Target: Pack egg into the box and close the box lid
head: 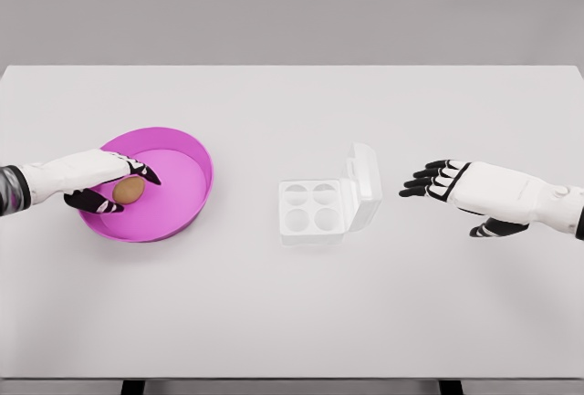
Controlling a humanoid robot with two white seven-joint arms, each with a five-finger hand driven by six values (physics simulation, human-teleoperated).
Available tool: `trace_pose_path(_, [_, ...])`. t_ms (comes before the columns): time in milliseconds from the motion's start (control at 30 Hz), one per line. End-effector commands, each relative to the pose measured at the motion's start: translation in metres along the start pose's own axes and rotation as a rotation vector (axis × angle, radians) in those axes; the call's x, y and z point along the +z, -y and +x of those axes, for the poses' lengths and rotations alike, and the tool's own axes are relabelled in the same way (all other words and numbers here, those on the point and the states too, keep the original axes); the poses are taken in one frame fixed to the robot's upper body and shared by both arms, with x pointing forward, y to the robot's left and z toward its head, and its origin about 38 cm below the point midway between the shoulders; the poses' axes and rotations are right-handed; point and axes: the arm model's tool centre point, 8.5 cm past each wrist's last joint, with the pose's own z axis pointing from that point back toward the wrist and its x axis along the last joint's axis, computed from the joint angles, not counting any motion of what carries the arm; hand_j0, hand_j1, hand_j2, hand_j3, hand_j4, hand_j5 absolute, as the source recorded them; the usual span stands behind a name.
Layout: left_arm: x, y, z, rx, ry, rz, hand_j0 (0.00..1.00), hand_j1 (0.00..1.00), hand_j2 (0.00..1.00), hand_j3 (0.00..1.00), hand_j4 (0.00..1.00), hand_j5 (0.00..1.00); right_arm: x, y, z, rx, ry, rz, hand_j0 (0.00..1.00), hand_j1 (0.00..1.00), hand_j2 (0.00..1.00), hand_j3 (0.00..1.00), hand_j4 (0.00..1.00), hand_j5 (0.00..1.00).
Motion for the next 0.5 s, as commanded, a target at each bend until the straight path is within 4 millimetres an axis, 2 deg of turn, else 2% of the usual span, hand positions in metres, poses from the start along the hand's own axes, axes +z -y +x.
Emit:
trace_pose_path(0, [0.0004, -0.0004, -0.0008, 0.008, -0.005, 0.002, 0.69, 0.69, 0.69, 0.69, 0.69, 0.69, 0.0004, 0.0005, -0.0001, -0.005, 0.000, -0.003, 1.00, 1.00, 1.00, 1.00, 1.00, 1.00])
trace_pose_path(467, [0.0004, -0.0013, -0.0011, 0.009, -0.011, 0.003, 0.47, 0.47, 0.47, 0.47, 0.47, 0.47, 0.0004, 0.0005, -0.0001, -0.005, 0.000, -0.003, 1.00, 1.00, 1.00, 1.00, 1.00, 1.00])
